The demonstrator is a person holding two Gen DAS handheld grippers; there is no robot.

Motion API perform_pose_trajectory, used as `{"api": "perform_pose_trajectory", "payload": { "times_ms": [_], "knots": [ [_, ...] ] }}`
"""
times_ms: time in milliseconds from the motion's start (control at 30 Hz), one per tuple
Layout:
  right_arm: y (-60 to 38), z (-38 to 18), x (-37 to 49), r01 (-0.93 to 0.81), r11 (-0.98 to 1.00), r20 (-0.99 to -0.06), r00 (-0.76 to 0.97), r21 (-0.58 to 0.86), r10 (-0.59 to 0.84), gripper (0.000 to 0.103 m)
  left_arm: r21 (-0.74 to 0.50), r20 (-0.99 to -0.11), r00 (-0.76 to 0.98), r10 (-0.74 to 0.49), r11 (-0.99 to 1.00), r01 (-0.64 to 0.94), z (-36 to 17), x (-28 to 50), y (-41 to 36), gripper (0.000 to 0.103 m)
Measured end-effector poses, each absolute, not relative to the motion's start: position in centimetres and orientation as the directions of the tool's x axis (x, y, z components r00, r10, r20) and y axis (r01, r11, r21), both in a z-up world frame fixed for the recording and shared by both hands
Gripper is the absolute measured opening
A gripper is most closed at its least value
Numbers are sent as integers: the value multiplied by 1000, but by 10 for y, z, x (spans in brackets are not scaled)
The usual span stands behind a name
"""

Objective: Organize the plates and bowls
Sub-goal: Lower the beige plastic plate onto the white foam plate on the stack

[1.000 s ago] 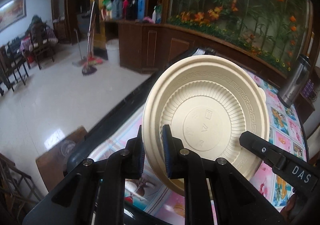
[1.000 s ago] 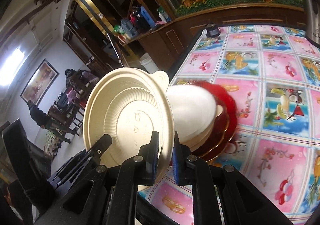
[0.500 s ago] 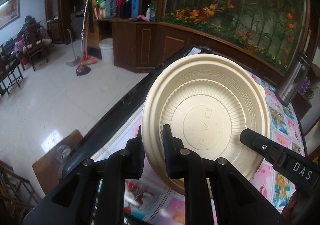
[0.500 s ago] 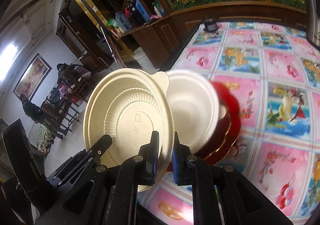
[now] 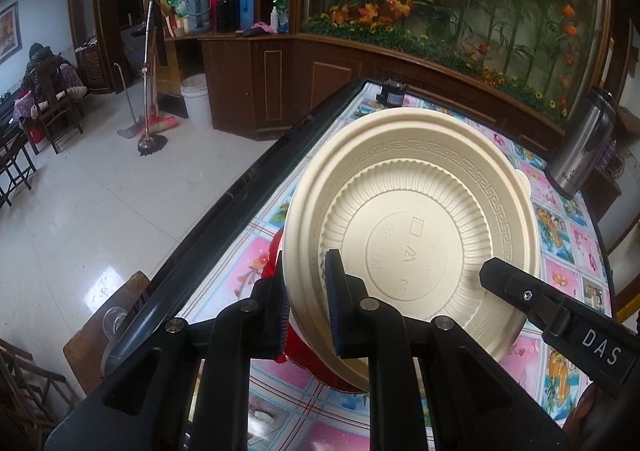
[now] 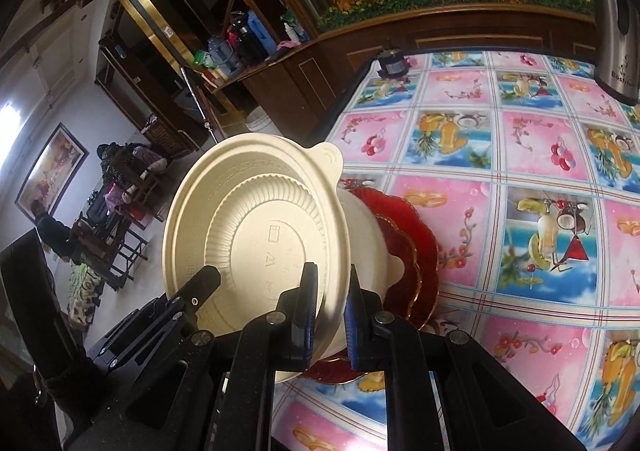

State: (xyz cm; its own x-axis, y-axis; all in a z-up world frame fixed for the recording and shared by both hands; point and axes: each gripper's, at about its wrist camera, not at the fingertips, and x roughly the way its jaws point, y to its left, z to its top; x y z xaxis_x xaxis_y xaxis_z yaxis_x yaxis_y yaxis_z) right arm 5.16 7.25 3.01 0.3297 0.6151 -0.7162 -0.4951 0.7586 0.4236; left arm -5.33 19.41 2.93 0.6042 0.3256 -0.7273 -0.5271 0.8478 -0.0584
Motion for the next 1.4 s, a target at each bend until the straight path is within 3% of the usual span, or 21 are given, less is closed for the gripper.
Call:
{"api": "perform_pose_trajectory", "payload": {
  "times_ms": [1267, 1400],
  "knots": [
    [85, 3, 70, -476, 794, -784, 290, 379, 549, 12, -30, -799, 526, 290, 856, -517, 12, -31, 197, 15],
    [87, 3, 71, -478, 797, -791, 288, 371, 540, 16, -30, -805, 520, 286, 855, -517, 13, -28, 197, 15]
  ]
}}
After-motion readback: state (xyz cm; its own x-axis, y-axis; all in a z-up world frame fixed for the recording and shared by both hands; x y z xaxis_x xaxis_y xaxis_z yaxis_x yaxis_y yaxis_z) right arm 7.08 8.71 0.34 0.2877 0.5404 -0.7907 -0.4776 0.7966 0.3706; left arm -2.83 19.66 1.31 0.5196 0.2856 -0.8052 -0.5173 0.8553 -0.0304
